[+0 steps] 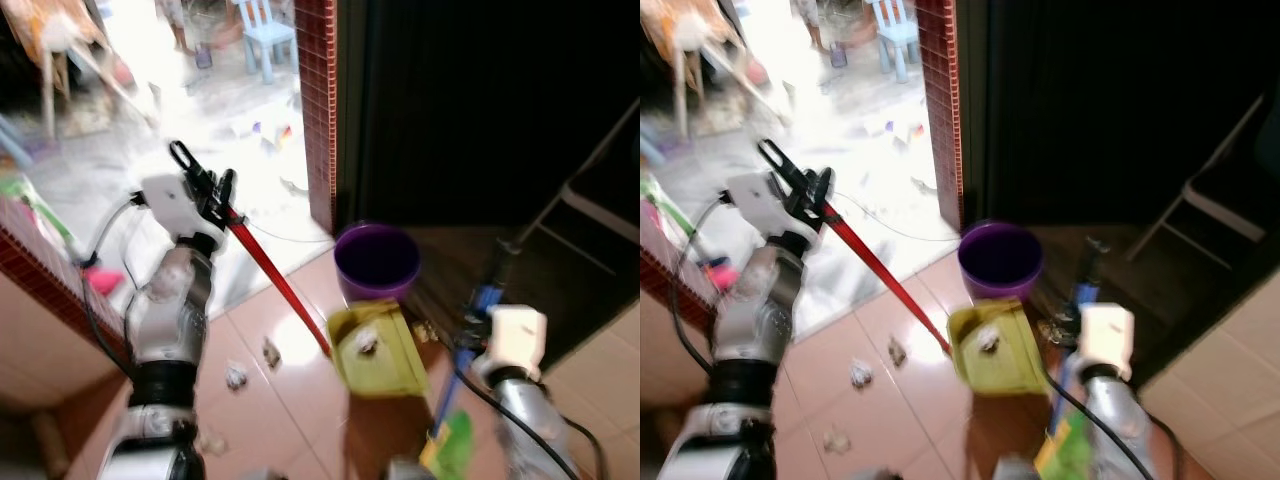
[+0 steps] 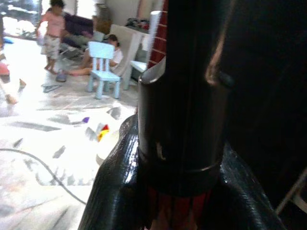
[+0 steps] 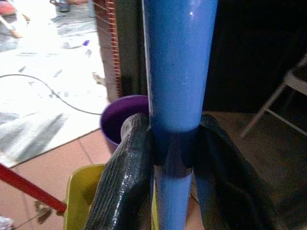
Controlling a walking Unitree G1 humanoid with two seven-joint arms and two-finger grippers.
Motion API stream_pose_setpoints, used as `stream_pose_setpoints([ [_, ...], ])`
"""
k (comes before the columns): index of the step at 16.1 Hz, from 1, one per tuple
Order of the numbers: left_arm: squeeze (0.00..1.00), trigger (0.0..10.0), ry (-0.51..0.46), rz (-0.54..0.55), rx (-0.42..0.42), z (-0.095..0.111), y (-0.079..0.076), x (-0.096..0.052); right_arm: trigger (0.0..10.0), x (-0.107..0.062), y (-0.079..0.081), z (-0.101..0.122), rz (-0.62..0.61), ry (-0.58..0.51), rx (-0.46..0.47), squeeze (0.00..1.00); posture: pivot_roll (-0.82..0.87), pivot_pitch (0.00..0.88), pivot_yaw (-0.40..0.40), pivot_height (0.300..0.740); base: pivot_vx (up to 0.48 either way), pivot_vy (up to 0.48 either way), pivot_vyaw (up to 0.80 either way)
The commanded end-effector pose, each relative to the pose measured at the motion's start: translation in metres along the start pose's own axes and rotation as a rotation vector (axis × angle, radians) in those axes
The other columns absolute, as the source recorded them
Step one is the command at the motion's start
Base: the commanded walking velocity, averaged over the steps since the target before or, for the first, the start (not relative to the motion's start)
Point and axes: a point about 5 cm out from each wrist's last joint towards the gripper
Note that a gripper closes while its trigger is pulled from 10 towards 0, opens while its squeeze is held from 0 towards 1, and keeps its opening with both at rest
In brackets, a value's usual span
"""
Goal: Sweep floor
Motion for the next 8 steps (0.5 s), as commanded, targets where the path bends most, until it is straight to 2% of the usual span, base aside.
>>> stream_pose_setpoints([
  [1,0.00,10.0,-0.086,0.030,0.033,0.021,0.008,0.003,10.0,0.001,0.000,0.001,0.003,-0.003,0.013,0.00,-0.21,0.000,0.106,0.740,0.000,0.000,0.00],
  [3,0.00,10.0,-0.110,0.064,0.037,0.028,0.015,0.005,10.0,0.002,0.000,0.001,0.012,0.006,0.012,0.00,-0.21,0.000,0.099,0.740,0.000,0.000,0.00],
  [8,0.00,10.0,-0.107,0.103,0.022,0.028,0.020,-0.001,10.0,0.003,-0.001,-0.001,0.022,0.019,0.014,0.00,-0.21,0.000,0.094,0.740,0.000,0.000,0.00],
])
Point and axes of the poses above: a point about 5 cm out from each wrist's last joint towards the gripper, its own x axis pointing out of the wrist towards the gripper, its own z axis along the axis of the wrist's last joint, y = z × x, and after that the axes turned 13 degrees about x, right-handed
